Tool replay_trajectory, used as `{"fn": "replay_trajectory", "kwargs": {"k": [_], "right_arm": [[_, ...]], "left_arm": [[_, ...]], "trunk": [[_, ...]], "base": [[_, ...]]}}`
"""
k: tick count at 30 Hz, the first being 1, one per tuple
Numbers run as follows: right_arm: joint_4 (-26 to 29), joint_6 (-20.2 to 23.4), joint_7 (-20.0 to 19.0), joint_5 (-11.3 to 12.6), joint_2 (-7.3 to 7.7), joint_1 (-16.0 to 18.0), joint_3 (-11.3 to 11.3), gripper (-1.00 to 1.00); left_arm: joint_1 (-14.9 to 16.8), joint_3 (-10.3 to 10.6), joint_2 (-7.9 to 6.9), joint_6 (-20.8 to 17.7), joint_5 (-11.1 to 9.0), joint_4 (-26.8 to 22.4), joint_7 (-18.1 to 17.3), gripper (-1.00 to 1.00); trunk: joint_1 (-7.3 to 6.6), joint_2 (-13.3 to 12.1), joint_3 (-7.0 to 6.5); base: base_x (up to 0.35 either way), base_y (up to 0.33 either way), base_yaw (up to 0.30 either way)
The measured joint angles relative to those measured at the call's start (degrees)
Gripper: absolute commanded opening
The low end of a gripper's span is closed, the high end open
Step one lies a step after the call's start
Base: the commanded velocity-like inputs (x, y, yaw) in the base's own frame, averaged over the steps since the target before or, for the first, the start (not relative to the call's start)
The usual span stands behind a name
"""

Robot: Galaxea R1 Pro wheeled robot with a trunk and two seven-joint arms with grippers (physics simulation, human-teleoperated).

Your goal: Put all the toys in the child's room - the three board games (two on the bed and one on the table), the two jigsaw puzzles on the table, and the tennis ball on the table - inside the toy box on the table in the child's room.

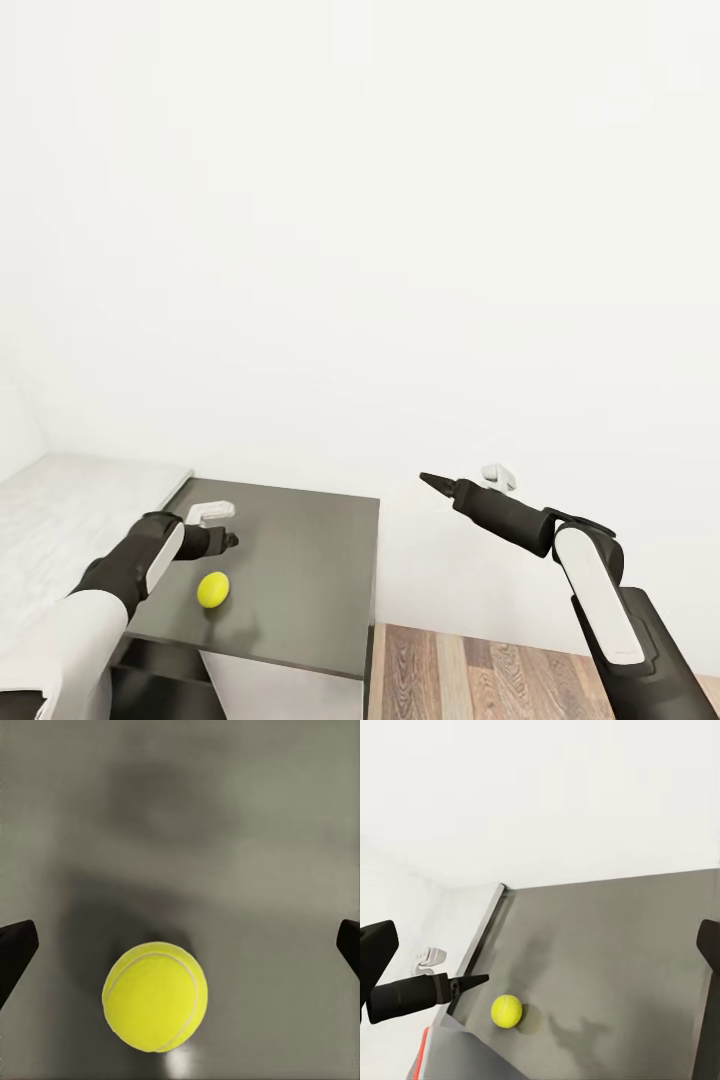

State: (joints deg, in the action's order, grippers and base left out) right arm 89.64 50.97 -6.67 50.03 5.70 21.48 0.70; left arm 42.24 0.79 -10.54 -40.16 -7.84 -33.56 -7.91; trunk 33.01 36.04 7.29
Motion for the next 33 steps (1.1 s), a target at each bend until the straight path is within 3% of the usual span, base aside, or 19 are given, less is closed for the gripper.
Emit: {"fn": "replay_trajectory", "kwargs": {"k": [11, 21, 33], "right_arm": [[-0.04, 0.0, -0.03, -0.05, 0.02, 0.0, 0.01, 1.0], [-0.16, -0.02, -0.04, -0.04, 0.02, -0.02, 0.01, 1.0], [-0.18, -0.02, -0.03, -0.03, 0.02, 0.0, 0.02, 1.0]], "left_arm": [[0.0, -0.18, -1.16, -0.8, -0.1, 0.48, -0.08, 1.0], [0.0, -0.06, -1.11, -1.89, -0.14, 0.57, 0.01, 1.0], [0.0, -0.2, -1.2, -5.04, -0.23, 0.73, 0.0, 1.0]], "trunk": [[2.42, 4.42, 1.98], [2.43, 4.44, 1.99], [5.06, 9.25, 4.14]], "base": [[0.0, 0.0, 0.0], [0.0, 0.0, 0.0], [0.0, 0.0, 0.0]]}}
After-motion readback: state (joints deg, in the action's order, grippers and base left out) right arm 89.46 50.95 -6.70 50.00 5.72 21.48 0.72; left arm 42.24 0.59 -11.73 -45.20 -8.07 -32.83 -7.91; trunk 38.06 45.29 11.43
